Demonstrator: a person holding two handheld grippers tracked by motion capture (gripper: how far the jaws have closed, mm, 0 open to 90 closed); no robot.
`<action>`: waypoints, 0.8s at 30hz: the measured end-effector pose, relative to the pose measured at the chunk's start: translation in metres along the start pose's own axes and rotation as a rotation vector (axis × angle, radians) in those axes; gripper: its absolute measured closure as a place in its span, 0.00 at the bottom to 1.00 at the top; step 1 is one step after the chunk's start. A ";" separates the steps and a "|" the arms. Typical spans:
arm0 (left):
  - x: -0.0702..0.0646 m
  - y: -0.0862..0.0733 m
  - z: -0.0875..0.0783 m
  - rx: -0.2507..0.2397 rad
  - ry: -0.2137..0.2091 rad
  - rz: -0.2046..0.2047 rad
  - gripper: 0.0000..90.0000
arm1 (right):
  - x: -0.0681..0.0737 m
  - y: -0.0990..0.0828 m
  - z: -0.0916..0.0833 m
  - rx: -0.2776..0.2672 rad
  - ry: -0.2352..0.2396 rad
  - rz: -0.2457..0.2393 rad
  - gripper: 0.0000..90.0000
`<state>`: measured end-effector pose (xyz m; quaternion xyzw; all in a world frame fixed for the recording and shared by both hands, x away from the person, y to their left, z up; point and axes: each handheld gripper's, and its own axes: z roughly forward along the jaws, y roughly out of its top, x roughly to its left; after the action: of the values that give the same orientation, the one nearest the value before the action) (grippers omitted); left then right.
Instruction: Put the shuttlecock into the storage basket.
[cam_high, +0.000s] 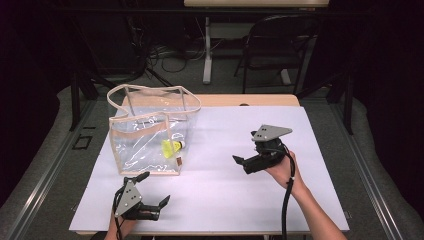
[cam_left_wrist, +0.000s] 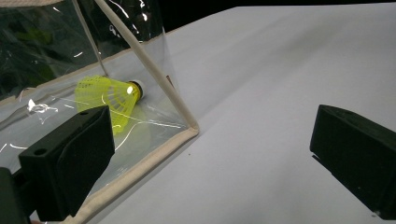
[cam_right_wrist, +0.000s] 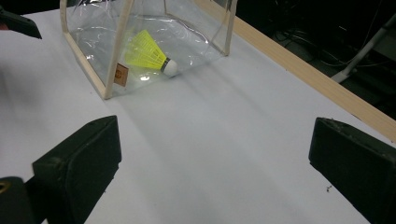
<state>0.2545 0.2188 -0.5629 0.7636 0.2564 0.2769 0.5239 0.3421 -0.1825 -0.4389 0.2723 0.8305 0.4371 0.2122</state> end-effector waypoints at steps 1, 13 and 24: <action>0.000 0.000 0.000 0.000 0.000 -0.001 0.00 | 0.000 -0.001 0.000 -0.003 0.002 0.004 0.02; 0.000 0.000 0.000 0.002 0.000 -0.003 0.00 | 0.007 -0.021 -0.009 -0.032 0.001 0.004 0.02; 0.000 0.000 0.001 0.002 -0.002 -0.005 0.00 | 0.013 -0.039 -0.019 -0.046 -0.022 -0.006 0.02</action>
<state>0.2551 0.2178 -0.5635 0.7637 0.2581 0.2748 0.5241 0.3104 -0.2037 -0.4635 0.2697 0.8186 0.4525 0.2289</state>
